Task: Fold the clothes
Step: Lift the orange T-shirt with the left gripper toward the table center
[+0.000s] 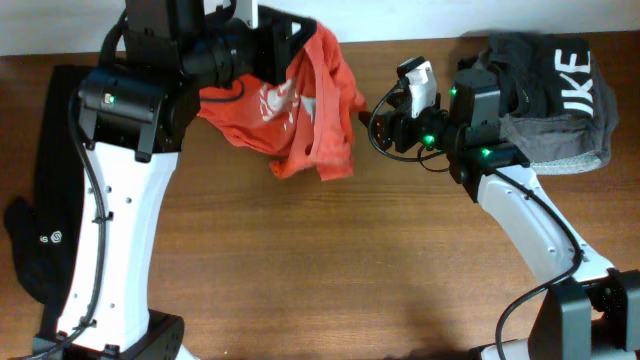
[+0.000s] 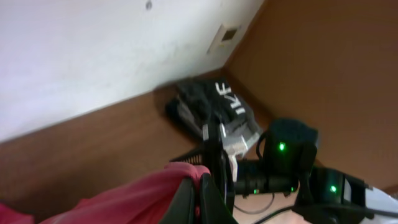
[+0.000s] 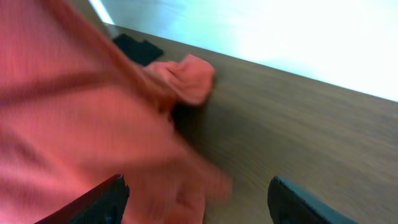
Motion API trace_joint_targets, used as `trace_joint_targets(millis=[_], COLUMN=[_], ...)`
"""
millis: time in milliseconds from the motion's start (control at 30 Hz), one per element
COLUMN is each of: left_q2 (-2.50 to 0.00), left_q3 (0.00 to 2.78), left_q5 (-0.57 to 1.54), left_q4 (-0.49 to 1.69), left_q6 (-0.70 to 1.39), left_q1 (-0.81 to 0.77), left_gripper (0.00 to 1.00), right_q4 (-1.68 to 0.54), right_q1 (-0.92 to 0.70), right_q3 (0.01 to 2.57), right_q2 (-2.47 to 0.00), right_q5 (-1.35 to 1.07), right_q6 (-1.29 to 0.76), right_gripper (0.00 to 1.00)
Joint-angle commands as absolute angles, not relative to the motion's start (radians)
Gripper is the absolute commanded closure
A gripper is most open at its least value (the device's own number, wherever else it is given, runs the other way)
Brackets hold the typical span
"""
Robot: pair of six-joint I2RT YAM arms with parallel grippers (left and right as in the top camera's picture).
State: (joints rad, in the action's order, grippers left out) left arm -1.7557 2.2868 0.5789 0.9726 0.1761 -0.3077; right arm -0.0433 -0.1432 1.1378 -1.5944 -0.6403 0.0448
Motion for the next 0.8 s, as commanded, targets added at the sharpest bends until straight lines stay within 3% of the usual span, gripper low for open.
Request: trace_joint_targets(millis=[0, 133, 200, 267, 300, 333, 767], left_q2=[-1.732, -1.727, -1.722, -1.714, -1.709, -1.704, -1.643], left_q3=[2.307, 2.307, 2.307, 2.307, 2.307, 2.307, 2.307], left_q5=[0.615, 0.618, 0.618, 0.618, 0.618, 0.617, 0.604], left_q4=[0.998, 1.007, 1.007, 1.005, 1.004, 1.005, 1.033], left_q6=[0.155, 0.155, 0.155, 0.14, 0.133, 0.125, 0.096], left_q1=[-0.311, -0.311, -0.311, -0.311, -0.311, -0.311, -0.205], left_gripper=[0.99, 0.99, 0.99, 0.99, 0.99, 0.99, 0.99], right_q4=[-0.024, -0.022, -0.026, -0.029, -0.03, -0.033, -0.082], right_q1=[-0.168, -0.194, -0.209, -0.222, -0.227, -0.23, -0.133], right_q3=[1.154, 1.154, 1.154, 1.154, 1.154, 1.154, 1.223], right_q2=[-1.608, -1.617, -1.621, -1.624, -1.625, -1.625, -1.54], right_q5=[-0.719, -0.724, -0.728, -0.73, -0.73, -0.73, -0.78], right_q6=[0.047, 0.047, 0.047, 0.047, 0.047, 0.047, 0.017], right_gripper=[0.23, 0.25, 0.38, 0.79, 0.91, 0.96, 0.96])
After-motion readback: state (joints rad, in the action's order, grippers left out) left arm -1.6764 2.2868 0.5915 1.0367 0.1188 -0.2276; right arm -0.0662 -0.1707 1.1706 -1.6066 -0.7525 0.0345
